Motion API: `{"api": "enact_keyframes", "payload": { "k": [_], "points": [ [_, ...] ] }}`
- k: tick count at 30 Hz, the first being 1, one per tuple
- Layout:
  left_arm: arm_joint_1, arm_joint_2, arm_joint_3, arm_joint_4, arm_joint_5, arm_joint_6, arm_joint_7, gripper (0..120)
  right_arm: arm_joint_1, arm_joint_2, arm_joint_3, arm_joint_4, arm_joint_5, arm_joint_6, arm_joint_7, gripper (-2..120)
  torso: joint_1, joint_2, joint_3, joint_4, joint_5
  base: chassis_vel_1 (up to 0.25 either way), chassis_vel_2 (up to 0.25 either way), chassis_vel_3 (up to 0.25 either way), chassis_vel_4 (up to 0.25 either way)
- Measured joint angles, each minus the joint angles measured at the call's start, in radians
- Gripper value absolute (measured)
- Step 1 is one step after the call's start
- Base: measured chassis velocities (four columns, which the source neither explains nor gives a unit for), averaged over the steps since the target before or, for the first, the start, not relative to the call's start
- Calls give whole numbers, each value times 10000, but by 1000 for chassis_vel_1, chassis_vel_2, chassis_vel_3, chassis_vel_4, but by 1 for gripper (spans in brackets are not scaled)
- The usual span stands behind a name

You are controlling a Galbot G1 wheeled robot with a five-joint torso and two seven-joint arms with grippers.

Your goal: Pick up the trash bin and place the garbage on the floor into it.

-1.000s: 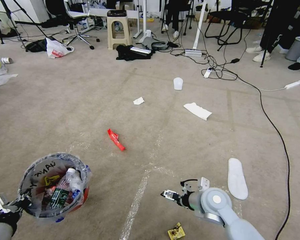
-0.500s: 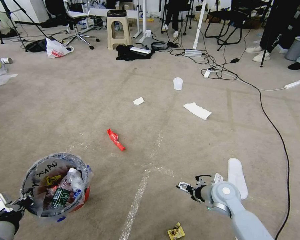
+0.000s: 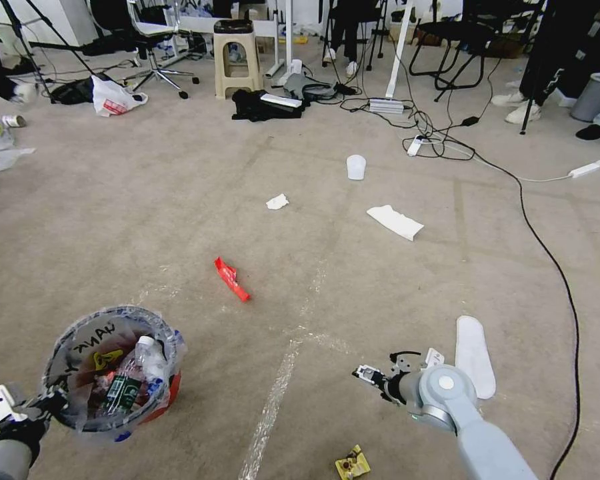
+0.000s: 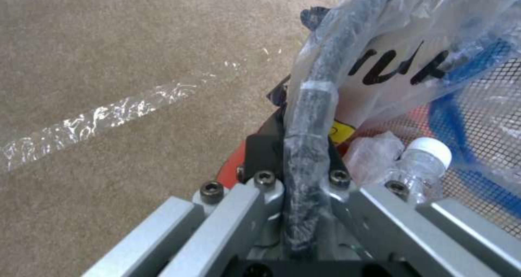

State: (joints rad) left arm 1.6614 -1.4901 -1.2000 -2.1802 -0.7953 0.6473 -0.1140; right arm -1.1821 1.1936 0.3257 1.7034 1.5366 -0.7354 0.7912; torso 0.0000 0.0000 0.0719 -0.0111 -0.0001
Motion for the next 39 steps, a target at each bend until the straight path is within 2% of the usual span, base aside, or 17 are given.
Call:
{"api": "enact_keyframes", "payload": {
  "k": [6, 12, 23, 39],
  "points": [
    [15, 4, -6, 29, -2, -1, 11, 0, 50, -306, -155, 12, 296, 0, 268, 97, 0, 0, 0, 0, 2, 0, 0, 0, 0],
    [-56, 32, 28, 113, -1, -5, 20, 0, 154, -947, -434, 326, 467, 0, 326, 98, 0, 0, 0, -1, 0, 0, 0, 0, 0],
    [-83, 16, 94, 209, 52, -6, 43, 0, 229, -1067, -685, 302, 575, 0, 557, 100, 0, 0, 0, 0, 3, 0, 0, 0, 0],
    [-180, 110, 78, 409, 22, -13, 31, 0, -729, -1818, -1233, 445, 539, 1, 734, 100, 0, 0, 0, 0, 0, 0, 0, 0, 0]
  ]
}}
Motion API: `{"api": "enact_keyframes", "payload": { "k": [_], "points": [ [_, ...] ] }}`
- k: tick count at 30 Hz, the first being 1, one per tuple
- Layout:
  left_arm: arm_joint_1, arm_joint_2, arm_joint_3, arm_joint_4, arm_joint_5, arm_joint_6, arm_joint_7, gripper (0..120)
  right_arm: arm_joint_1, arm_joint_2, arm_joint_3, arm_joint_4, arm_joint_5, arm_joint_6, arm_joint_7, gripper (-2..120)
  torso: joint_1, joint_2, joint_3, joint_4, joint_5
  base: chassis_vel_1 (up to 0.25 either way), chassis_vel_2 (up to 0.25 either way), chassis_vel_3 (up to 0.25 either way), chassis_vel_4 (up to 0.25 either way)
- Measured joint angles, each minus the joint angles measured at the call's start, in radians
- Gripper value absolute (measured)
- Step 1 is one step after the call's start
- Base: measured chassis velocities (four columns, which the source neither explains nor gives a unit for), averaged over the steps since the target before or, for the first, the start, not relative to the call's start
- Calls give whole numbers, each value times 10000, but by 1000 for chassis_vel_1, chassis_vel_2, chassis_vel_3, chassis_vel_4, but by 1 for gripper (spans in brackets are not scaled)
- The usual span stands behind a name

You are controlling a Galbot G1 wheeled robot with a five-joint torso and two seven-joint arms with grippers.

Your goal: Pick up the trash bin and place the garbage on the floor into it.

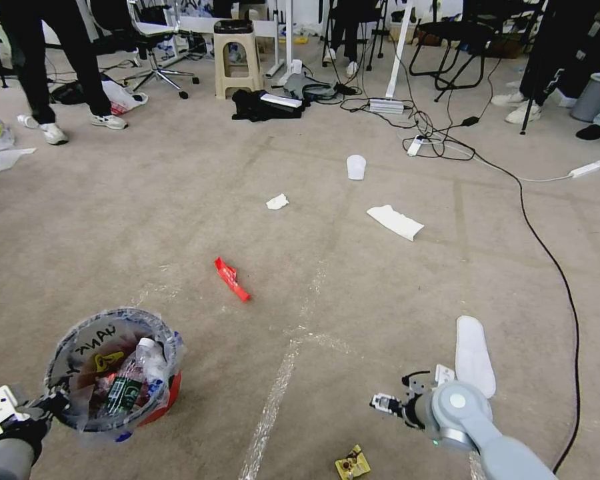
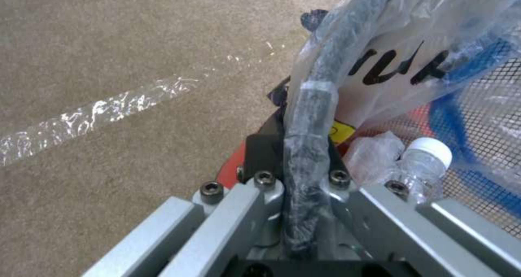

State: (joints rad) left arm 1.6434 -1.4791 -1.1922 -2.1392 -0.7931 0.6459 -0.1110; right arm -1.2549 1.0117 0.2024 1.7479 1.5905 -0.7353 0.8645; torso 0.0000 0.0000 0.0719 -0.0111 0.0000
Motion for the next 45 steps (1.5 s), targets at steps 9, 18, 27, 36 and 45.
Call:
{"api": "enact_keyframes", "payload": {
  "k": [9, 18, 27, 36, 45],
  "points": [
    [-5, 37, 2, 13, -16, -8, 0, 0, -320, -104, -330, 198, -97, 0, 114, 100, 0, 0, 0, 0, 0, 0, 0, 0, 0],
    [12, 34, -21, -16, -43, -12, -2, 0, -554, -221, -732, 416, -371, 0, 61, 100, 0, 0, 0, 0, 0, 0, 0, 0, 0],
    [-8, 34, -18, -43, -47, -14, -37, 0, -624, -300, -838, 522, -523, 0, -86, 100, 0, 0, 0, 1, 0, 0, 0, 0, 0],
    [31, 35, -37, -77, -70, -13, -51, 0, -575, -258, -906, 530, -520, 0, -94, 100, 0, 0, 0, 0, 0, 0, 0, 0, 0],
    [42, 33, -51, -77, -69, -11, -58, 0, -493, -123, -950, 332, -544, 0, -172, 99, 0, 0, 0, 0, 0, 0, 0, 0, 0]
  ]
}}
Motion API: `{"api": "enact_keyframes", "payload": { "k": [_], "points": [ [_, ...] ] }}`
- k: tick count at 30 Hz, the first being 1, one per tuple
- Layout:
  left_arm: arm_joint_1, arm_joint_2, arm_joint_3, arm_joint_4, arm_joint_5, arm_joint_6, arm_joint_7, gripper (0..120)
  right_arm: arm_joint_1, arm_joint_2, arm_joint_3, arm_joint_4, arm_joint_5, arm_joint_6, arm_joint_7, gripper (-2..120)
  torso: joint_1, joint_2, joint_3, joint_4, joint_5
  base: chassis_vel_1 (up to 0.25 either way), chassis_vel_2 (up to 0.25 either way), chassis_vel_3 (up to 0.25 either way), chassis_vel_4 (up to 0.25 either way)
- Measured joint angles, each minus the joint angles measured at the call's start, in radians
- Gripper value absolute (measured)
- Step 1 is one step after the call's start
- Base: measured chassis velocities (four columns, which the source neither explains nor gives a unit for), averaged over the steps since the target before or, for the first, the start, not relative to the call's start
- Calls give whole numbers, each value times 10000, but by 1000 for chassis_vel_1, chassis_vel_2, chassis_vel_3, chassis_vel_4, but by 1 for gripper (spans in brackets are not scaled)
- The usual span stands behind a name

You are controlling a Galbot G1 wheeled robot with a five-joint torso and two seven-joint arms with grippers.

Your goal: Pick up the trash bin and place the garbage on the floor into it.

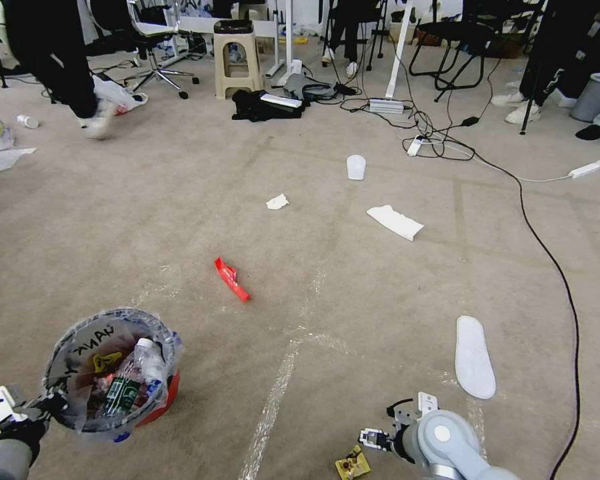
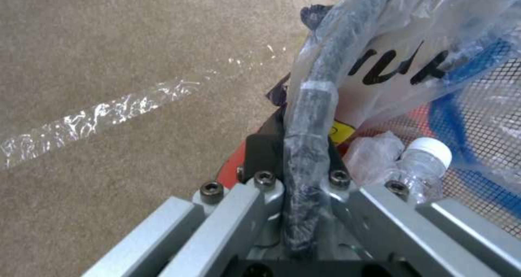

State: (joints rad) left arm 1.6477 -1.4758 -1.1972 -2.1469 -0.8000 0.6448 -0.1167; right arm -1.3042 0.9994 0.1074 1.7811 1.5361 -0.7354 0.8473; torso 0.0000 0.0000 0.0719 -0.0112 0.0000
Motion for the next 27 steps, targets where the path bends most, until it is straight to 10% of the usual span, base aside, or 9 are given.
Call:
{"api": "enact_keyframes", "payload": {
  "k": [27],
  "points": [
    [82, -83, -20, -43, 47, 12, 28, 0, 674, 549, -221, -804, -315, 0, -633, 99, 0, 0, 0, 1, 0, 0, 0, 0, 0]
  ]
}}
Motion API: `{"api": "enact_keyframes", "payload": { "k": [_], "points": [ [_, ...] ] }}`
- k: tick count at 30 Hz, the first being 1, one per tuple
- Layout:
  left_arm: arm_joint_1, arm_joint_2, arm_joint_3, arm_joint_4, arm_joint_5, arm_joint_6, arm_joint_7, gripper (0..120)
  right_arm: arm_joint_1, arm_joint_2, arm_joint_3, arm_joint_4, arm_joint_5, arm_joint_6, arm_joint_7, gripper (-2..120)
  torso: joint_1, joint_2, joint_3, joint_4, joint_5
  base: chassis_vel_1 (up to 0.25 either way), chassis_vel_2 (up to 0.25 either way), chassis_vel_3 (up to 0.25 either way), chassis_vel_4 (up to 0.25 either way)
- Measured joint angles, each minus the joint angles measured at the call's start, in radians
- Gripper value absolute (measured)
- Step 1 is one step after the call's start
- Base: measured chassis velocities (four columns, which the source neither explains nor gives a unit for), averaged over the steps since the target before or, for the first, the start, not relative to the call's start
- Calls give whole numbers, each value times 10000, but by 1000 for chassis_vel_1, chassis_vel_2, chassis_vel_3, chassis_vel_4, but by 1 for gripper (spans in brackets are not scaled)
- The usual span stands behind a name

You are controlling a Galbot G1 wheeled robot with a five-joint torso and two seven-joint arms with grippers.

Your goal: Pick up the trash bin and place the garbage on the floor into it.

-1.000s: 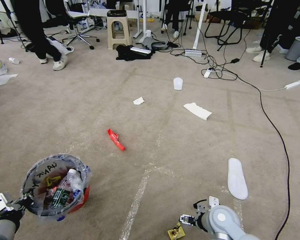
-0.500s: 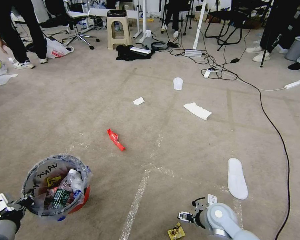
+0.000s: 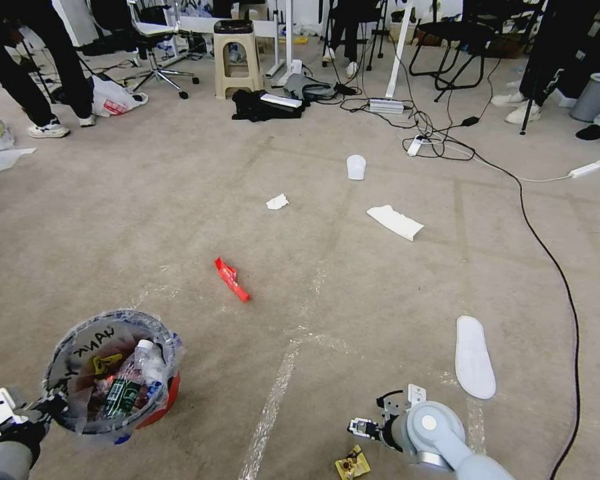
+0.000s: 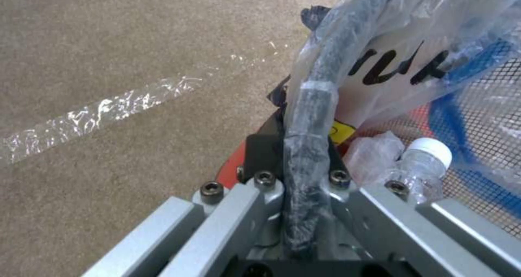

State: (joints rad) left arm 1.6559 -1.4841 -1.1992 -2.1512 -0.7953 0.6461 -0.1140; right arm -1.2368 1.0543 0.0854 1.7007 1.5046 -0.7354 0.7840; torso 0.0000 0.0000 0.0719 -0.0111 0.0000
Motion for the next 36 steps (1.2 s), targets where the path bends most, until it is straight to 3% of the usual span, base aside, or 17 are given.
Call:
{"api": "enact_keyframes", "payload": {
  "k": [36],
  "points": [
    [87, 36, -1, -48, 10, -2, 36, 0, -75, 150, -34, -6, -232, 0, -174, 98, 0, 0, 0, -1, 0, 0, 0, 0, 0]
  ]
}}
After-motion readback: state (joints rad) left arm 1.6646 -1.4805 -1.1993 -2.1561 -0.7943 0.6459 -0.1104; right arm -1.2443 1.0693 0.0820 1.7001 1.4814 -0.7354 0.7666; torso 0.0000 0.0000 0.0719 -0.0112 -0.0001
